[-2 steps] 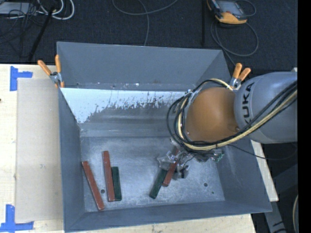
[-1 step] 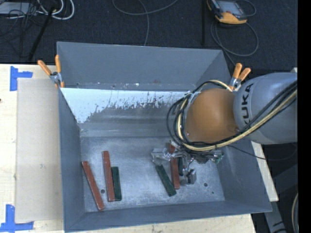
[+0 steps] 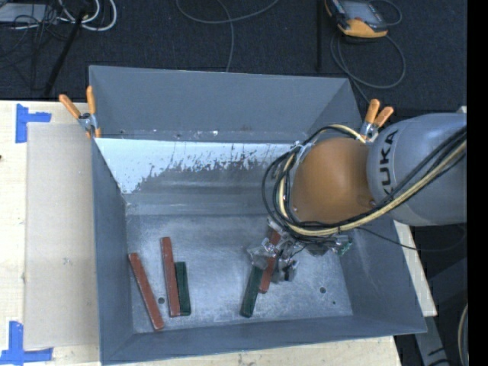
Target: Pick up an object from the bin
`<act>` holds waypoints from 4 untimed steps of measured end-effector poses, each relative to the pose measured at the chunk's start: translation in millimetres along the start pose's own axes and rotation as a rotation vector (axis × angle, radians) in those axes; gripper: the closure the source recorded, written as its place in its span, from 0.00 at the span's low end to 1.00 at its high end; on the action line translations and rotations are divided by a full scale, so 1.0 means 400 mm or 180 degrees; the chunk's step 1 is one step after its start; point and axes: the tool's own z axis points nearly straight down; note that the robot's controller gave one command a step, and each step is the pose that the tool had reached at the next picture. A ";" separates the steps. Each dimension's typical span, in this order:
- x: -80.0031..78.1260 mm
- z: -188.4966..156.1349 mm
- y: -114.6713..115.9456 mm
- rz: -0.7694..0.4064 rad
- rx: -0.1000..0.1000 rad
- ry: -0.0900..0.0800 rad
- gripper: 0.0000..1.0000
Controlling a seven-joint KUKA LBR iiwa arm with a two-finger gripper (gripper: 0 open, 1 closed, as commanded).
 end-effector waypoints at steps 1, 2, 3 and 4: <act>0.022 0.009 -0.105 -0.2249 -0.0005 -0.0012 1.00; -0.052 0.011 -0.175 -0.4115 -0.0026 -0.0004 1.00; -0.050 0.014 -0.175 -0.4100 -0.0021 -0.0009 0.00; -0.050 0.014 -0.175 -0.4097 -0.0024 -0.0007 1.00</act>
Offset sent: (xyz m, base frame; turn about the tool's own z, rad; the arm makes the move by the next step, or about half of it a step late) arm 0.0246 -0.0366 -0.0049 -0.7086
